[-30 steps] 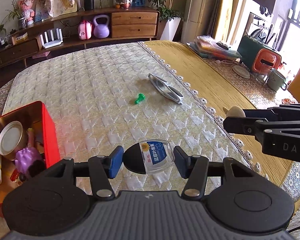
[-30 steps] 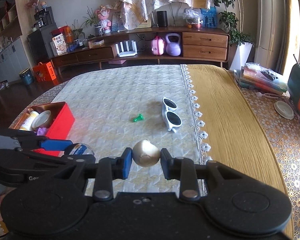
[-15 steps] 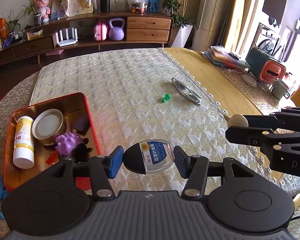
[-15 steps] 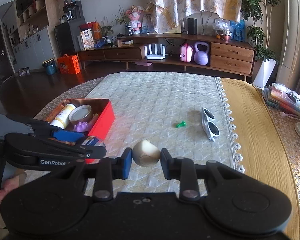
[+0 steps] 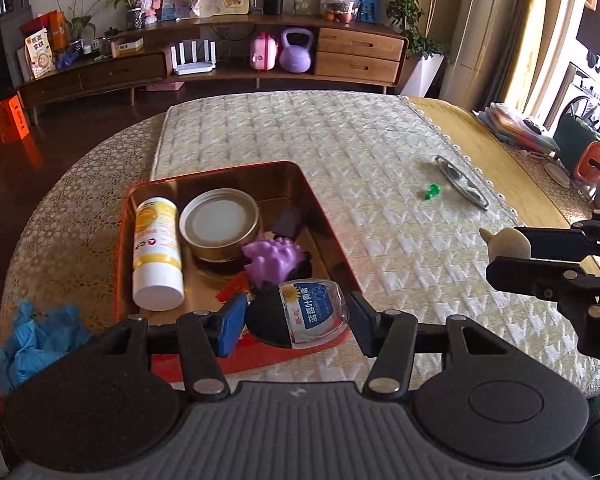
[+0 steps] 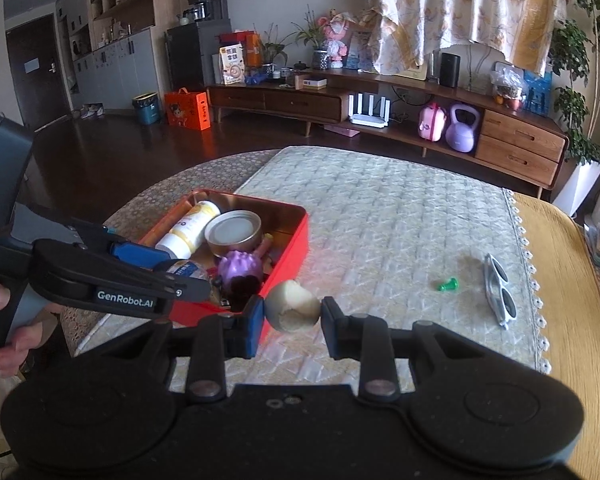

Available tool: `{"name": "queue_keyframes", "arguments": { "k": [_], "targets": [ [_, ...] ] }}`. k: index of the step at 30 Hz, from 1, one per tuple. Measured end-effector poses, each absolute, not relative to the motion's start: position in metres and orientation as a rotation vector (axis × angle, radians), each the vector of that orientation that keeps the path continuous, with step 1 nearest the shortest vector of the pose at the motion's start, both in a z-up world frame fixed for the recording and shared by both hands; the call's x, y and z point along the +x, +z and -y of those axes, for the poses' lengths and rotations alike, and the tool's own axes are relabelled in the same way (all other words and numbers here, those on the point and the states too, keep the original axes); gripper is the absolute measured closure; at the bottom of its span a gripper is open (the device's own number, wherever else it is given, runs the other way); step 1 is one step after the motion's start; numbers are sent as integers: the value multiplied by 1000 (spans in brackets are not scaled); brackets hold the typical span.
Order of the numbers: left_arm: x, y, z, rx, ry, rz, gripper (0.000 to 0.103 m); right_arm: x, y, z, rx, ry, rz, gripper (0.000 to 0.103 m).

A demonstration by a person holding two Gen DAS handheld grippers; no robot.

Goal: Organize rigid objects
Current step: 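Carry the tin with the left tool while the right tool carries the egg into the red box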

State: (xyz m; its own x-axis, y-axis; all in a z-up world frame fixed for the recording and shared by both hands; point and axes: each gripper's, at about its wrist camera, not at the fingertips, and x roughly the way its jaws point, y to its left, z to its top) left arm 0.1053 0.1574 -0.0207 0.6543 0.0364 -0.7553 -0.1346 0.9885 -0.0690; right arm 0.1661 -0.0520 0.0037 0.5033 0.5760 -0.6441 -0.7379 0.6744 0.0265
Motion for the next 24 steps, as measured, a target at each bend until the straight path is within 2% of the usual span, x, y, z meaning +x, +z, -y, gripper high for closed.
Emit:
{"name": "queue_keyframes", "arguments": {
  "k": [12,24],
  "targets": [
    [119,-45,-209,-126,188,-914,49,195,-16,-17,-362,829,-644,73],
    [132,-69,-227,-139,201,-970,49,226,-46,-78,-437,832,-672,73]
  ]
}}
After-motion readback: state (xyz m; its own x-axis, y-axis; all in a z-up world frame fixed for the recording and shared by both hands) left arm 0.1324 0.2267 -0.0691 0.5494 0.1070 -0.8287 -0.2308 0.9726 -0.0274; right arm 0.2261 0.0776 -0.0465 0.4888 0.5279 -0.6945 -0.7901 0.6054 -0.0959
